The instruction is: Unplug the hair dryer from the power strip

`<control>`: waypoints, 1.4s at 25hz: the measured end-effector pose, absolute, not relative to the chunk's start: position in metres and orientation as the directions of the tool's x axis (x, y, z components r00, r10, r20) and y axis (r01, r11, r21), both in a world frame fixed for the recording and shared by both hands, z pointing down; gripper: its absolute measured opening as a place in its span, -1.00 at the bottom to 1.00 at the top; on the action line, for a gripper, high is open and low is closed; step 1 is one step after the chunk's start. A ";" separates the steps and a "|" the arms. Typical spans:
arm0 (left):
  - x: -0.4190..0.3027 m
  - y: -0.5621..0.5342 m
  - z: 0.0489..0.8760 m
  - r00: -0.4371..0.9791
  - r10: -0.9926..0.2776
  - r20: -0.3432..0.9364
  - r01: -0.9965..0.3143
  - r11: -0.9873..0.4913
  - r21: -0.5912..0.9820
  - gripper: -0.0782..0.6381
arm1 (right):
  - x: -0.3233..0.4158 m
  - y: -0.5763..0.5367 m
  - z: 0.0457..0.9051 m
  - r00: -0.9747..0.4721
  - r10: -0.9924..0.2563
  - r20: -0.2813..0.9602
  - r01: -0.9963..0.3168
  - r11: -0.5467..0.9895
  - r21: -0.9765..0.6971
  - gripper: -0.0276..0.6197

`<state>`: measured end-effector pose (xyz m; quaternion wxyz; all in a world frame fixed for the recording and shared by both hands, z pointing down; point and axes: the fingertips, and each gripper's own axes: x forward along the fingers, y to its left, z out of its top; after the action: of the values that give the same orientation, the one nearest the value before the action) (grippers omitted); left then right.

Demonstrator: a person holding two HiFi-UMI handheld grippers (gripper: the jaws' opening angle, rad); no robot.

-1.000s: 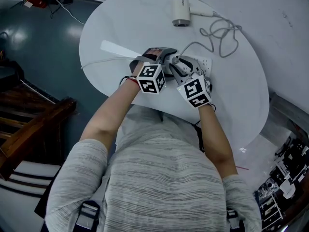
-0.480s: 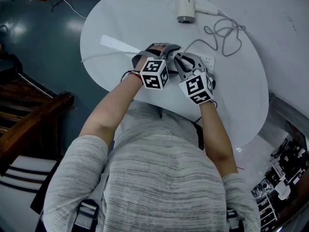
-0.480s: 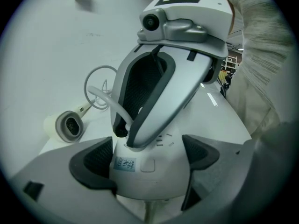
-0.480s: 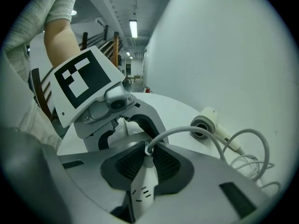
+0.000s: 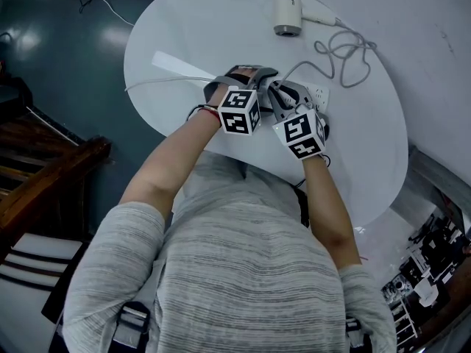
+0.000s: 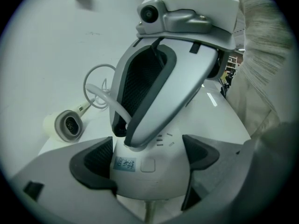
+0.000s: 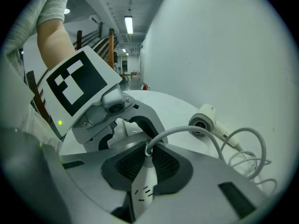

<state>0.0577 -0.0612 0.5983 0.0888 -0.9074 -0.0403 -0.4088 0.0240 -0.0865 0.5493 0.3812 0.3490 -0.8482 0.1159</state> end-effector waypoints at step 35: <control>0.058 -0.061 0.601 0.636 0.001 0.772 0.135 -0.985 -0.110 0.50 | 0.025 -0.087 0.544 -0.395 -0.500 0.771 -0.743 0.668 0.052 -0.75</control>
<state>0.0577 -0.0608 0.6005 0.0790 -0.9010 -0.0380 -0.4248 0.0253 -0.0866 0.5441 0.3993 0.3782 -0.8212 0.1523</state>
